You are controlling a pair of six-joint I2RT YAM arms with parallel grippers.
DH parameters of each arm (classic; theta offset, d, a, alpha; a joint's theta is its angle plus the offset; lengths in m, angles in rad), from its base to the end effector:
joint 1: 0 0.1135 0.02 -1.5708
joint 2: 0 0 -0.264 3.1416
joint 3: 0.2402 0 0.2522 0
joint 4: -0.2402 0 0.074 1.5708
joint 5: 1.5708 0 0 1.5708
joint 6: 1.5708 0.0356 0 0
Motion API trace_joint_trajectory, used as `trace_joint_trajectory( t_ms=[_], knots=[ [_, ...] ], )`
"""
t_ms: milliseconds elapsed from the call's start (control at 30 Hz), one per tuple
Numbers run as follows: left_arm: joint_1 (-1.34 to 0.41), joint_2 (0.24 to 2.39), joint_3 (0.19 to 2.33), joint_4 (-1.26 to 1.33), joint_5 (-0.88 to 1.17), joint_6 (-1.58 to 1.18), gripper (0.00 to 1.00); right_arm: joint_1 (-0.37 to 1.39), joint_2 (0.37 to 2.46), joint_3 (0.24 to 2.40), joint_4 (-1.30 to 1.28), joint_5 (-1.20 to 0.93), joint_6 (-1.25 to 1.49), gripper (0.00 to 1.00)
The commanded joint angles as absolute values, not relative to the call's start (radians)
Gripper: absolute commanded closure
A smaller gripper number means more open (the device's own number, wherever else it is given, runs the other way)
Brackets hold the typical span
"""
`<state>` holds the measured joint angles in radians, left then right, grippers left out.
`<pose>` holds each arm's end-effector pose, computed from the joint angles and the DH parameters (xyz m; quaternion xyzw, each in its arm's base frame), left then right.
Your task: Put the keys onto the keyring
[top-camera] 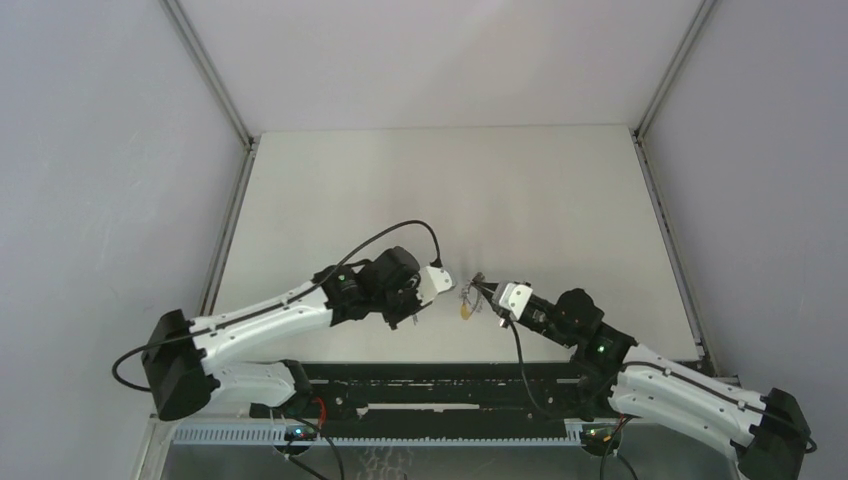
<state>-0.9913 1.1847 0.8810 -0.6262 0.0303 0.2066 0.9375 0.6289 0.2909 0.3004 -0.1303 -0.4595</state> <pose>0.1293 -0.1996 0.2542 0.5390 0.7811 -0.1337 0.2855 0.0949 0.1371 0.2401 -0.4968 0.5214 0.2094 0.6614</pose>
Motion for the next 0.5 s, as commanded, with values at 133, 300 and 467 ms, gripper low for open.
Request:
trace_joint_trajectory(
  t_ms=[133, 300, 467],
  knots=[
    [-0.995, 1.458, 1.019, -0.551, 0.011, 0.081, 1.0, 0.96, 0.45, 0.258, 0.28, 0.101, -0.364, 1.0],
    [-0.981, 1.618, 1.103, -0.536, 0.002, 0.084, 1.0, 0.963, 0.38, 0.233, 0.286, 0.138, -0.349, 1.0],
    [-0.954, 1.717, 1.171, -0.507, 0.01, 0.091, 0.98, 0.964, 0.364, 0.217, 0.293, 0.159, -0.345, 1.0]
  ],
)
